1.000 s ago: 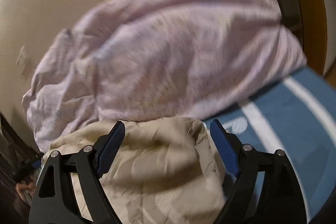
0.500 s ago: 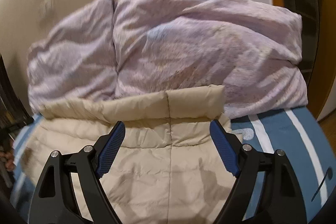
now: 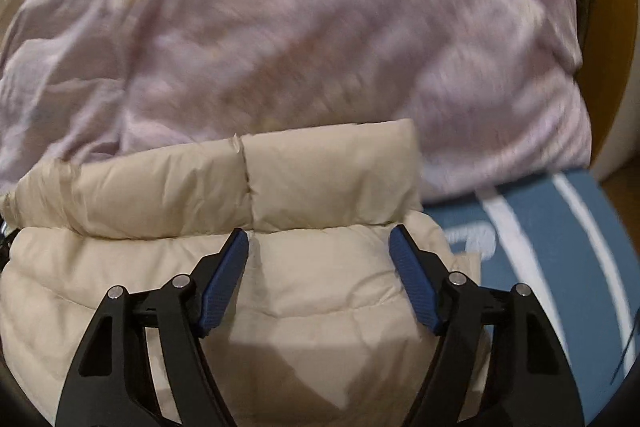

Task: Fold large clothes
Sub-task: 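Press the folded jacket near the collar with both open grippers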

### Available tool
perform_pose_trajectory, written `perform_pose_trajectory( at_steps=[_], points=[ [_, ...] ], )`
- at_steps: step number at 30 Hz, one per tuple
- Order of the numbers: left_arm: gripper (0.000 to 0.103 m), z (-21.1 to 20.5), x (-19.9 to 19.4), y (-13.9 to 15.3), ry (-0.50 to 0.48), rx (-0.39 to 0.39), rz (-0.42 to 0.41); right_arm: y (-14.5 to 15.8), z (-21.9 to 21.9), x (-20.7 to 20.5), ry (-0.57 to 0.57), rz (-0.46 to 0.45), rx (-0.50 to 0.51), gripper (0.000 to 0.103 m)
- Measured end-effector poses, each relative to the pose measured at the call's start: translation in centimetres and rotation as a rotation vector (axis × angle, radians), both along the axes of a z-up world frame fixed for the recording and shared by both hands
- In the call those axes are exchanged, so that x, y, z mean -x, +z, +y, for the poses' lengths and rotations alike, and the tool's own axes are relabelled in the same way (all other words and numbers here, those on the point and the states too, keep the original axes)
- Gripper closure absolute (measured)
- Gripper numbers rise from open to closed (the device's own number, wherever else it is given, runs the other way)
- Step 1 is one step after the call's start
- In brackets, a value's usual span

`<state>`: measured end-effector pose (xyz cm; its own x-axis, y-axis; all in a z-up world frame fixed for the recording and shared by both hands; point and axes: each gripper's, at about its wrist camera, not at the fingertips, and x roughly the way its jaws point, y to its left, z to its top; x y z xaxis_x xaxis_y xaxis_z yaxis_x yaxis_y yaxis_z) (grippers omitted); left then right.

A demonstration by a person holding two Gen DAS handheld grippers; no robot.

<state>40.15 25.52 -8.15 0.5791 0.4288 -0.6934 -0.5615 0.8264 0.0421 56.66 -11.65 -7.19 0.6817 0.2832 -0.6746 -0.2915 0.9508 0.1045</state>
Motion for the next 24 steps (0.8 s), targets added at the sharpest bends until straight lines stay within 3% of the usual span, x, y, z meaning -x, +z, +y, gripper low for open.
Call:
perform_pose_trajectory(
  at_steps=[3, 10, 15, 24],
  points=[
    [0.026, 0.4, 0.0, -0.5, 0.008, 0.011, -0.012, -0.9, -0.8, -0.5, -0.023, 0.024, -0.031, 0.029],
    [0.020, 1.1, -0.3, -1.4, 0.018, 0.047, -0.001, -2.0, -0.8, -1.2, -0.030, 0.070, 0.002, 0.029],
    [0.017, 2.2, 0.0, -1.7, 0.029, 0.096, -0.003, -2.4, -0.1, -1.1, -0.015, 0.075, 0.094, 0.028],
    [0.015, 2.9, 0.2, -2.0, 0.034, 0.127, -0.004, -2.8, -0.4, -1.3, -0.006, 0.084, 0.089, 0.026]
  ],
)
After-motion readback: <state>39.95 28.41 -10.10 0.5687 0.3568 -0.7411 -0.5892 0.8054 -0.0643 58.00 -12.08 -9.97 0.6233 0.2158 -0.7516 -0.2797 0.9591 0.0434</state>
